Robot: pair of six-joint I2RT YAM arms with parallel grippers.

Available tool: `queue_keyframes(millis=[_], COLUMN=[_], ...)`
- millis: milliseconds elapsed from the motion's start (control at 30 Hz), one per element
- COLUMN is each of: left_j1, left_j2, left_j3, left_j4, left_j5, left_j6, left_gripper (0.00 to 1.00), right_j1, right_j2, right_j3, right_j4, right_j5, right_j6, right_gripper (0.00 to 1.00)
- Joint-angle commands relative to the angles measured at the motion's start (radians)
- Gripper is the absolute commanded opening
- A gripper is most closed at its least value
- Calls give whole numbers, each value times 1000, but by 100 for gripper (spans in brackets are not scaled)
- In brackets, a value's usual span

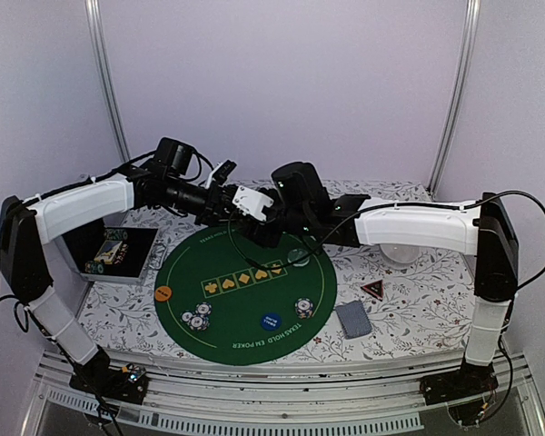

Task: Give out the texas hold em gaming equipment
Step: Pass from the left arm to the right

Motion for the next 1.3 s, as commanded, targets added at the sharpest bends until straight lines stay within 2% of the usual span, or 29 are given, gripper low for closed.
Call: queue_keyframes(millis=[0, 233, 533, 733, 867, 1033, 1267], left_j1=[-10, -9, -9, -10, -10, -8, 4], left_j2=[9, 15, 22, 21, 19, 19, 12], left_j3=[-2, -12, -19, -16, -19, -27, -61], left_j4=[22, 17, 11, 11, 11, 16, 88], left_j5=[29, 37, 38, 50, 55, 68, 92], left_j6=[9, 14, 25, 25, 26, 28, -3], left_gripper=[0, 0, 0, 0, 1, 12, 34], right_j1=[-4, -5, -5, -5, -6, -5, -5], right_j2=[-25, -15, -13, -9, -6, -9, -9], right_j3=[4, 25, 32, 28, 30, 32, 40], right_j4=[-2, -2, -2, -8, -14, -21, -48], right_j5=[-13, -6, -38, -35, -26, -39, -53], right_j6=[-23, -21, -9, -4, -7, 1, 14], right_gripper=[66, 64, 49, 46, 33, 21, 3])
